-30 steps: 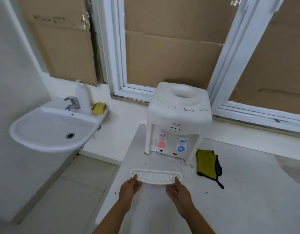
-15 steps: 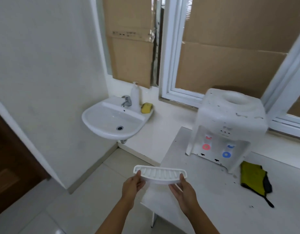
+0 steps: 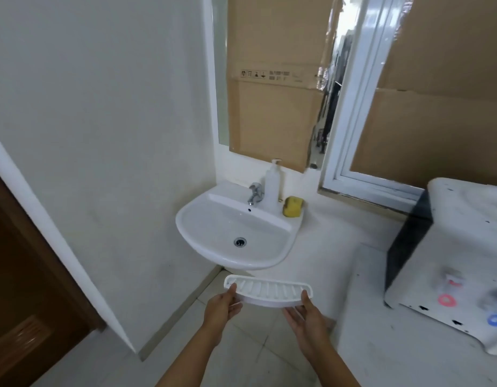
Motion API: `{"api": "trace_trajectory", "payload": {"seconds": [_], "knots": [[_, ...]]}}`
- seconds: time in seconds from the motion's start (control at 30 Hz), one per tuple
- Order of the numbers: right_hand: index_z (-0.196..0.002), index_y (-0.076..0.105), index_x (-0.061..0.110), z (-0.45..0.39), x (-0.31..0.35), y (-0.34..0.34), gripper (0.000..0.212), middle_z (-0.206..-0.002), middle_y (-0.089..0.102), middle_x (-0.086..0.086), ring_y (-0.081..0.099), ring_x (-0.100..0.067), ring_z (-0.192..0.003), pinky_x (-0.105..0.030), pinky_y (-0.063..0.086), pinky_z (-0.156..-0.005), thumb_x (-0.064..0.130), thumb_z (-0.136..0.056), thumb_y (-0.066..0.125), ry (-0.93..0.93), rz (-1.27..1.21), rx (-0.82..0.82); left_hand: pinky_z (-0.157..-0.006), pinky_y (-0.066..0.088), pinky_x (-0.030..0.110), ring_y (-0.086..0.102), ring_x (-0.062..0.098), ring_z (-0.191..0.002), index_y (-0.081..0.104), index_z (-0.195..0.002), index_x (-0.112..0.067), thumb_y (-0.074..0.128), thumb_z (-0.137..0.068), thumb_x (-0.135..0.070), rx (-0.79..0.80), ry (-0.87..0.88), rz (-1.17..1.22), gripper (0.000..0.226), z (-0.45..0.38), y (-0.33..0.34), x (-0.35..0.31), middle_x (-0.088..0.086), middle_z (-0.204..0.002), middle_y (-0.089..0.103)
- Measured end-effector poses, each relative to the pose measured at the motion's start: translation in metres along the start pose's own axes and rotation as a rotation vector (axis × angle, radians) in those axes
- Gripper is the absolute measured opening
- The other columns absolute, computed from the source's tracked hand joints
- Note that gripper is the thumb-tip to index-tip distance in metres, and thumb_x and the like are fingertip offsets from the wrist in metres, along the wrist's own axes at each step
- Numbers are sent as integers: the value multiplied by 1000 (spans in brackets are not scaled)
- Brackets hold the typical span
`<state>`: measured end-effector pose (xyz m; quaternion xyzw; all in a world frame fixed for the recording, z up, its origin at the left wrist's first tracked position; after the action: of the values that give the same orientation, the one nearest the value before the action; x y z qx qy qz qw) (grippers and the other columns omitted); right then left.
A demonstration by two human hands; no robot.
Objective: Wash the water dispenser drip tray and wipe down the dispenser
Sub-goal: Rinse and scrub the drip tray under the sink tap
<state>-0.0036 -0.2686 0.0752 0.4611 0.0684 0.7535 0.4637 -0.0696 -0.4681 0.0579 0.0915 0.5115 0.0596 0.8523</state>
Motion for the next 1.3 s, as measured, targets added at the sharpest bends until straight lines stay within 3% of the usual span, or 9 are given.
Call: {"api": "trace_trajectory", "payload": {"seconds": [0.2,0.33,0.57,0.63,0.8,0.93,1.03,1.17,1.3], "knots": [[-118,57,3,-45,-13,53,28,-115,61,-18,63,-27,-97,-39,58,-84,24,-99,54,-29,-17,-49,-92,54,34,66,18,-83,66,-105,-3,60,-94,-30,82,-12,-14,30,-60,-23,-41,4,-81,65],[-109,58,1,-76,-3,81,24,-104,63,-15,63,-27,-92,-38,61,-79,23,-100,53,-64,3,-78,-90,54,32,66,24,-95,66,-99,-4,61,-93,-27,114,-57,60,24,-106,-19,-57,12,-100,68],[-122,55,0,-172,14,124,33,-112,62,-15,63,-32,-103,-40,60,-82,24,-99,55,-71,40,-117,-69,57,24,67,27,-95,64,-103,1,63,-92,-29,106,-154,26,33,-201,-6,-86,12,-104,67],[-127,53,-1,-195,19,136,37,-111,62,-16,62,-34,-107,-43,56,-90,23,-98,55,-71,35,-122,-67,56,25,66,28,-92,62,-109,0,62,-93,-26,112,-197,13,31,-224,-5,-92,13,-108,67],[-129,51,-1,-243,25,151,36,-122,60,-23,61,-36,-107,-49,47,-101,21,-100,52,-103,80,-165,-74,55,28,63,28,-95,58,-118,3,58,-94,-10,152,-317,75,28,-274,4,-100,17,-115,62],[-131,50,-3,-268,22,150,41,-126,58,-24,60,-36,-112,-42,51,-94,24,-100,52,-110,122,-246,-75,55,28,60,27,-94,59,-110,-3,57,-94,-10,198,-403,92,18,-291,20,-92,14,-116,59],[-127,50,-10,-279,17,144,46,-121,59,-25,58,-38,-116,-34,58,-83,27,-99,53,-135,138,-332,-77,53,31,60,28,-92,56,-118,-3,56,-95,-9,224,-478,71,24,-303,31,-84,14,-117,58],[-125,48,-13,-290,12,143,46,-121,56,-33,61,-35,-106,-43,51,-95,24,-99,54,-156,111,-436,-77,53,32,62,28,-92,56,-121,-9,57,-95,-15,275,-550,46,27,-322,38,-80,11,-117,58],[-116,50,-3,-296,5,152,31,-122,57,-23,60,-32,-106,-45,49,-96,23,-99,53,-193,101,-514,-77,53,32,62,25,-89,47,-130,-11,52,-98,-22,313,-625,-16,34,-340,35,-79,11,-124,57]]}}
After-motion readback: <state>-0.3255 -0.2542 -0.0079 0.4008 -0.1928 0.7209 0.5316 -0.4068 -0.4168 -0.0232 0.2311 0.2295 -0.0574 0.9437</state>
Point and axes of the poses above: each hand's wrist, its own z-axis away from the middle knuckle, its own y-axis out of the palm, x = y × z, the point moved 3 cm from there along -z, towards the middle knuckle
